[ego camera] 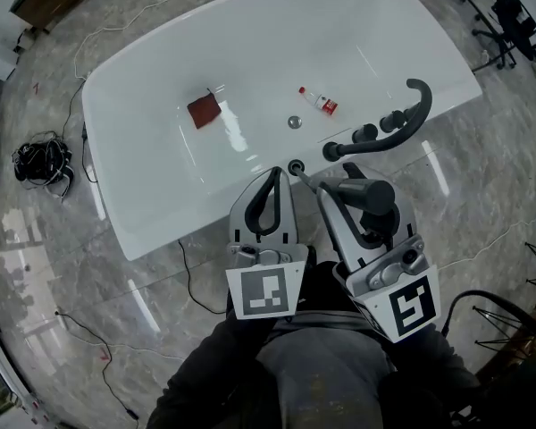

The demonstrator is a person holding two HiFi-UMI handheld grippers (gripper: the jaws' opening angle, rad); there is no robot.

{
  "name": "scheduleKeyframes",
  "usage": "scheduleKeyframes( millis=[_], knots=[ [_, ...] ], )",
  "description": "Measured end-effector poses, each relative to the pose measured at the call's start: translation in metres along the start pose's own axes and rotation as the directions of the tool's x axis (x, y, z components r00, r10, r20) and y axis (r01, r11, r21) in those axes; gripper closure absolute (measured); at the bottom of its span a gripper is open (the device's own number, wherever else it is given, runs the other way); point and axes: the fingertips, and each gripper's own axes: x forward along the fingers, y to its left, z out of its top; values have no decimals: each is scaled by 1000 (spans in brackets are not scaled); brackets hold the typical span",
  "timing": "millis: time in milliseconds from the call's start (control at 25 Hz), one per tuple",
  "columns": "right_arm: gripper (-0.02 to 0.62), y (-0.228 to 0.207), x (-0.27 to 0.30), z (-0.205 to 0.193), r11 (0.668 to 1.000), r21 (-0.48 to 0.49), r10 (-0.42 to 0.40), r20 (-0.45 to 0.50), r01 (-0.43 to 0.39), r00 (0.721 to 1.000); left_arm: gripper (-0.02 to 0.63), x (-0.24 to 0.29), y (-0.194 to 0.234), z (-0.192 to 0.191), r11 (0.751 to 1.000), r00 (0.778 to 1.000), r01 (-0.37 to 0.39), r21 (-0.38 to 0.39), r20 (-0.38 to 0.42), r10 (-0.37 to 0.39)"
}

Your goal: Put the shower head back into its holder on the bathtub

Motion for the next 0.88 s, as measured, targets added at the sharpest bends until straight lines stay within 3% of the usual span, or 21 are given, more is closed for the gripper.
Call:
scheduleKeyframes(
  millis=[880],
  knots=[
    [461, 1, 2, -28, 1000, 5, 24, -2, -24, 1000, 603, 0, 10, -23, 999, 999, -40, 0, 27, 39]
  ],
)
